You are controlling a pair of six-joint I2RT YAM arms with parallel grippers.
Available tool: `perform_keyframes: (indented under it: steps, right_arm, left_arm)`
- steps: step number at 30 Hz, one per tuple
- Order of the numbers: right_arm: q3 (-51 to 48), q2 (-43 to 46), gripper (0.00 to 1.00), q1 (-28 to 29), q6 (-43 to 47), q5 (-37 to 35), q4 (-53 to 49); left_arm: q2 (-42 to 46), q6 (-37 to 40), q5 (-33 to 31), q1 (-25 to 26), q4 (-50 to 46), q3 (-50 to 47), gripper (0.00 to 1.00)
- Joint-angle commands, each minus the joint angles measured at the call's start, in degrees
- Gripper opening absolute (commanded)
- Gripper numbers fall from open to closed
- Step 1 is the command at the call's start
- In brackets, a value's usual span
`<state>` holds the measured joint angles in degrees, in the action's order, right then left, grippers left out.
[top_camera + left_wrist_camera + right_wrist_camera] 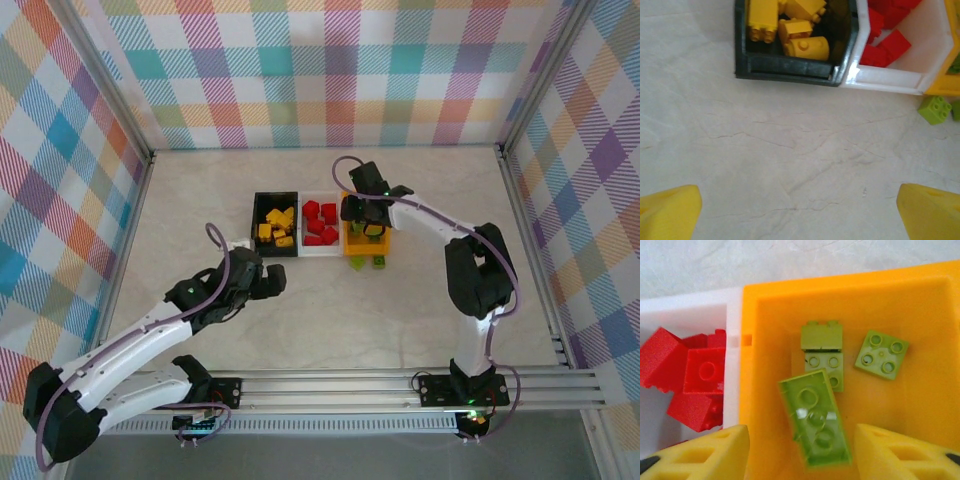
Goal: Sort the legos into containers by color
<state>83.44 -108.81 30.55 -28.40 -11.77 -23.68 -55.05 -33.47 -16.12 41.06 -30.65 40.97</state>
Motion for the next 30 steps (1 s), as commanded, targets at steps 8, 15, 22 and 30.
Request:
perform_keyframes:
  steps: [8,15,22,30]
  right_arm:
    - [-14.8,18.7,0.74,0.0,-3.2,0.0,1.7]
    - [-27.1,25.1,0.75,-0.1,-4.4,0.0,-1.5]
    - [-30.5,19.5,0.7,-0.4,-3.0,3.7,2.4]
    - [-27.8,13.3,0.62,-0.5,-1.5,1.4,3.3]
  left_arm:
    - [-19.5,5.3,7.5,6.7,11.1,9.1,0.95]
    - [-27.1,5.1,8.9,7.7,11.2,14.7,0.93]
    - [-21.4,4.2,5.3,7.7,6.9,10.6,1.0]
    - [-14.1,2.5,2.2,7.6,4.6,5.3,1.0]
